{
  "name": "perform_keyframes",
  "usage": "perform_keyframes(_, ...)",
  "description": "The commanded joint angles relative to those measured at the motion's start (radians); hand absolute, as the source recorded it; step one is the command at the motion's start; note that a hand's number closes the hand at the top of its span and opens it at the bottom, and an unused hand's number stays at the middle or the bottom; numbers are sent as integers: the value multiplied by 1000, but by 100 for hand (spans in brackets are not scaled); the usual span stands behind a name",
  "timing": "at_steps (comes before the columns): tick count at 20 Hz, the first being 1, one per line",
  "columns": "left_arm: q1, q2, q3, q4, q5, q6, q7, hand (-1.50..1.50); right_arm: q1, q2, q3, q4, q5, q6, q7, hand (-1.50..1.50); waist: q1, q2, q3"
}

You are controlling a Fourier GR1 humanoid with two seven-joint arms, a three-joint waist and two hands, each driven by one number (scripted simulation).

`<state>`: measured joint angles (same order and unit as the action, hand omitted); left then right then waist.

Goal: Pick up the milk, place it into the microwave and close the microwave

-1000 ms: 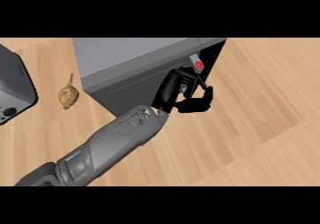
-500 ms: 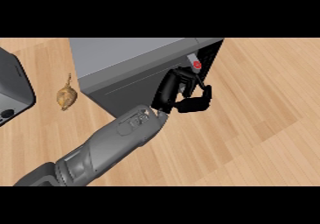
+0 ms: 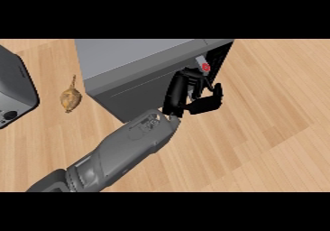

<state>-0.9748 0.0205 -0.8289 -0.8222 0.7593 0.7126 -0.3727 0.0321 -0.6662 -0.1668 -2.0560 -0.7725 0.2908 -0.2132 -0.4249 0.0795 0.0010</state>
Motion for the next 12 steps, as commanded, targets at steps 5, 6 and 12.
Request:
perform_keyframes(5, -58, -21, 78, 142, 60, 22, 25, 150, 1, -16, -76, 7, -40, -27, 8, -150, 61, 4, -1)
perform_keyframes(6, -38, -16, 61, 156, 58, 19, 13, 150, 4, -26, -86, -10, -43, -23, 12, -150, 60, 2, -2)
perform_keyframes(12, -45, 32, 23, 199, 88, -43, 21, 150, 23, -41, -129, -14, -57, -35, 27, -150, 96, 7, -2)
